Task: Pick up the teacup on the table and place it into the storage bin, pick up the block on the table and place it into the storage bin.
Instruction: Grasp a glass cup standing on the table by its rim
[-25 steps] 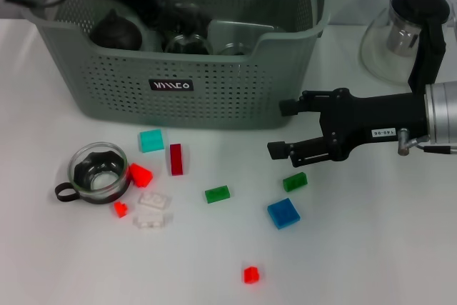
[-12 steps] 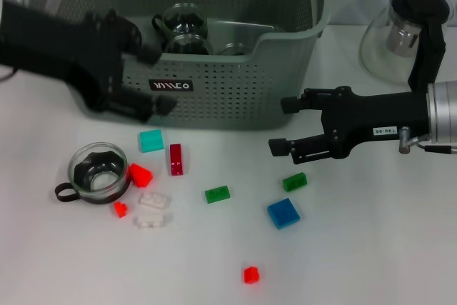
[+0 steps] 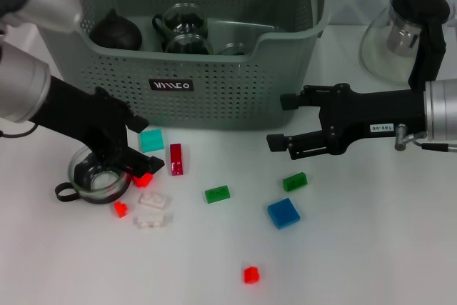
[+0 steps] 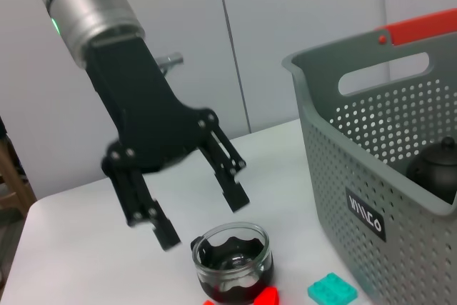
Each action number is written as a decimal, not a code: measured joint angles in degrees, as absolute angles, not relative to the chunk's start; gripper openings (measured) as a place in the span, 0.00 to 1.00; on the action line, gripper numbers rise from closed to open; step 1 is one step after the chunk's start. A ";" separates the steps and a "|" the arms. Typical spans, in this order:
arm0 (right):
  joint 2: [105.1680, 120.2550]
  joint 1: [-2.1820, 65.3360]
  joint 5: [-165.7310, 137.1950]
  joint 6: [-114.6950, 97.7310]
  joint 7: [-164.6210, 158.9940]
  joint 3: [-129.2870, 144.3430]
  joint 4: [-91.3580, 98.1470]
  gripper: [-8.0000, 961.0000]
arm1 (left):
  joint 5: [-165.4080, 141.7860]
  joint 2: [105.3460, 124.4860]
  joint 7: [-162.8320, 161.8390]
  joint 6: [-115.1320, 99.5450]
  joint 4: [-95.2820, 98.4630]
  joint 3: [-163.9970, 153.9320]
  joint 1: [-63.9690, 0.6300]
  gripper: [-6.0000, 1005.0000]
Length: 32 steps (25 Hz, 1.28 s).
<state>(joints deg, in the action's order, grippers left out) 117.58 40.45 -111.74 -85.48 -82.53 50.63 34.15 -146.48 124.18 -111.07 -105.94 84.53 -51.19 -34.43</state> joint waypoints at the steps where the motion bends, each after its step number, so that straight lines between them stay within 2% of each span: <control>1: 117.65 40.49 -111.73 -85.32 -82.52 50.61 34.15 0.98 | -147.28 124.22 -111.55 -105.04 84.23 -52.17 -34.34 0.76; 18: 118.34 40.32 -110.92 -83.59 -82.44 50.42 34.15 0.98 | -157.91 123.72 -104.30 -100.55 85.57 -58.51 -31.22 0.75; 32: 118.62 40.44 -110.90 -82.90 -82.44 49.72 34.10 0.98 | -160.64 124.37 -104.11 -98.09 83.83 -63.94 -29.43 0.75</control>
<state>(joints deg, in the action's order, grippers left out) 118.62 40.43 -110.90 -82.90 -82.44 49.72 34.10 -160.64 124.37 -104.11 -98.09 83.83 -63.94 -29.43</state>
